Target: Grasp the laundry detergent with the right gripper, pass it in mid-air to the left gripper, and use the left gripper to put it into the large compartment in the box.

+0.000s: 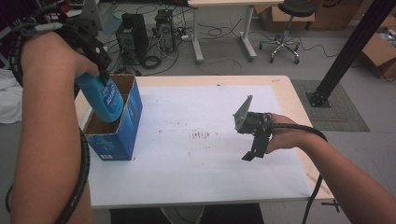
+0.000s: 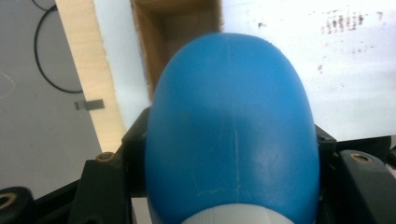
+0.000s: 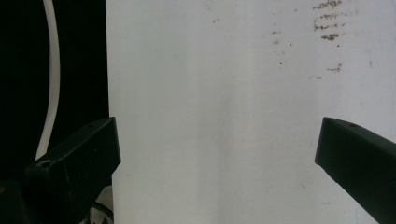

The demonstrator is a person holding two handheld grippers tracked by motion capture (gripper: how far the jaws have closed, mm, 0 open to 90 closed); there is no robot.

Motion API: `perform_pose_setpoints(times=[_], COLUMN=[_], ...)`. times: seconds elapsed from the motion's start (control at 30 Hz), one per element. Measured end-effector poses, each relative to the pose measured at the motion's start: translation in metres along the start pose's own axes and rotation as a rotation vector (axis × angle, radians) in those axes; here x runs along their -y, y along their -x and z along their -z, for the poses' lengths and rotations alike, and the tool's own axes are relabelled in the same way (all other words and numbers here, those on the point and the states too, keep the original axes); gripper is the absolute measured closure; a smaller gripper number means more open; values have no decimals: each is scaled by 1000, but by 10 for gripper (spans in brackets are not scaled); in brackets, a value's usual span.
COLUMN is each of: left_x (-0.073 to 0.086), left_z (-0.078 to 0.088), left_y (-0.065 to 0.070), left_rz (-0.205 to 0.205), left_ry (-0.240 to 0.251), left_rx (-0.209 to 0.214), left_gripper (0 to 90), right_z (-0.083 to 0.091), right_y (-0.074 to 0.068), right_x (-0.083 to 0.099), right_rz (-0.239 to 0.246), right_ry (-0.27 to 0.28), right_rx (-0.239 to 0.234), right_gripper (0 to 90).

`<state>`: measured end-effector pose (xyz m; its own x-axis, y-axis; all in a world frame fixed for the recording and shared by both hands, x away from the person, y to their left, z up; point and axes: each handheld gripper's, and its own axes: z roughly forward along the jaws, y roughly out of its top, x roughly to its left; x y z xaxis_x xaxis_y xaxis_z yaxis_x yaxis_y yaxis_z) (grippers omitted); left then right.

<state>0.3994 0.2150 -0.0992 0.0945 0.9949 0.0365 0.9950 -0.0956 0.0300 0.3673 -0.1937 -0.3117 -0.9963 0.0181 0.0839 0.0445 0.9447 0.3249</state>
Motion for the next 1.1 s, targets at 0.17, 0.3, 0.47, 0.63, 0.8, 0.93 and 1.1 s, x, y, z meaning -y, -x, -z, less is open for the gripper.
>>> perform_pose_setpoints(times=[0.17,0.3,0.47,0.63,0.8,0.93,1.1], left_x=[-4,-8,-12,-17,-21,-23,-26], left_z=[-13,-26,-47,-65,-83,-95,-115], left_y=[-12,-21,-30,-33,-35,-35,-33], left_rz=[13,29,30,25,25,24,23], left_ry=[-5,-15,-33,-45,-57,-66,-76], left_rx=[1,-5,-3,-8,8,-4,3], left_gripper=[392,392,392,392,392,392,392], right_z=[0,0,-2,-2,-1,-1,-4], right_y=[1,1,2,2,1,0,1], right_x=[0,1,4,7,8,10,12], right_rz=[-7,-13,-26,-37,-38,-43,-49], right_ry=[-3,-6,-11,-21,-24,-21,-16], right_rx=[-1,2,-1,0,1,0,0], right_gripper=[0,0,0,0,0,0,0])
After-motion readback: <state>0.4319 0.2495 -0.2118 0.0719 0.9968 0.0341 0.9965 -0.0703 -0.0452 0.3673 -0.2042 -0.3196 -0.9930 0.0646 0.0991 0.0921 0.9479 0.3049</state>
